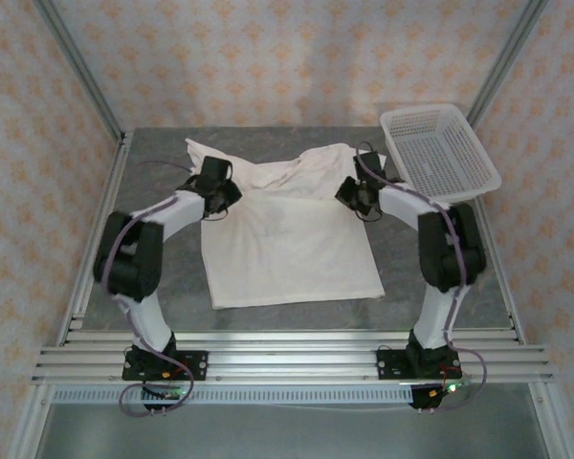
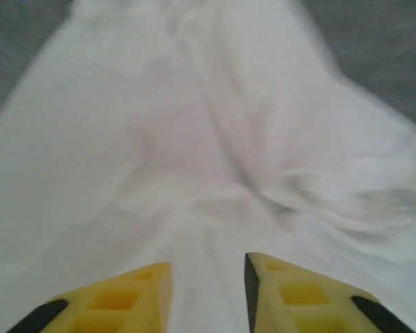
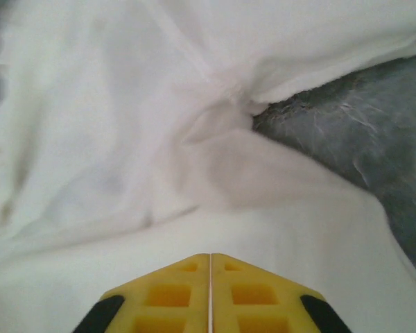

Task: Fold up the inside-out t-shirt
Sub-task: Move the T-shirt to the center of the table, then turn the T-shirt inside out at the center of the table.

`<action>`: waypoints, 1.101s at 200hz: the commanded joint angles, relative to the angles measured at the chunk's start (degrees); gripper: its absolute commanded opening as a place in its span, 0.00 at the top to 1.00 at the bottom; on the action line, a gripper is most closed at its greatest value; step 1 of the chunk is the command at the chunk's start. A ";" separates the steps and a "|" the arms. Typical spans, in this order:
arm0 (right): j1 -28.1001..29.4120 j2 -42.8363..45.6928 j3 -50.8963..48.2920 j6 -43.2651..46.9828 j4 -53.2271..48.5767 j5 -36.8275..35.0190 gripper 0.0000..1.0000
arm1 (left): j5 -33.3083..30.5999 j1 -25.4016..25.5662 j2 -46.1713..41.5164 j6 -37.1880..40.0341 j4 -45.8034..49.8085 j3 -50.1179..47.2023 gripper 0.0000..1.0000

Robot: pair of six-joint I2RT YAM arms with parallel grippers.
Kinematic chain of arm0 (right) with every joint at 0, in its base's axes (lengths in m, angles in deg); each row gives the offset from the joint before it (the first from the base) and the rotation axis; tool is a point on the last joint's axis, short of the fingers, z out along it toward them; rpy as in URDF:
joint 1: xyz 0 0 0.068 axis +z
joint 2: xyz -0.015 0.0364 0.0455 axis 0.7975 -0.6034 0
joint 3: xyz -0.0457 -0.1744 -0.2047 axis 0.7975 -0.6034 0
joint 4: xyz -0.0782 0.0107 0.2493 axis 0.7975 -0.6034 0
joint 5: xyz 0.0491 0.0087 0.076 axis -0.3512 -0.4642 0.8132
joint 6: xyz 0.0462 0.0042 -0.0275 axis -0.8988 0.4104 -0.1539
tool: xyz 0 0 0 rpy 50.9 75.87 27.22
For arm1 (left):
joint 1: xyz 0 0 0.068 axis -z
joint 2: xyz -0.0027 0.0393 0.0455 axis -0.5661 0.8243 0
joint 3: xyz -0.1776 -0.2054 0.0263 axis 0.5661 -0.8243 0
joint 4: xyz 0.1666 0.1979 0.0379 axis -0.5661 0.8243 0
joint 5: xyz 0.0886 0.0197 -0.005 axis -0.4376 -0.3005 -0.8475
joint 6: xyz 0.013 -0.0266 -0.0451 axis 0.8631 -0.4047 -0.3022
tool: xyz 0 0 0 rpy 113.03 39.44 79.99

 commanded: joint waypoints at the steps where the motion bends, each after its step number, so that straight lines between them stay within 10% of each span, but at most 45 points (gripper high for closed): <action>1: 0.77 15.46 -8.46 -0.42 -4.16 -4.15 0.88 | 2.62 3.73 -14.18 8.74 1.96 -3.92 0.65; 53: 11.96 41.45 -28.76 -7.06 -21.83 -17.03 0.75 | 0.92 26.38 -38.22 31.03 17.39 -13.97 0.50; 108: 11.96 45.63 -39.23 -21.90 -28.12 -14.84 0.60 | 2.43 42.30 -37.99 50.68 21.93 -14.27 0.34; 220: 11.95 35.48 -38.54 -21.67 -20.48 -11.09 0.63 | 0.90 46.97 -36.47 55.93 16.74 -16.64 0.23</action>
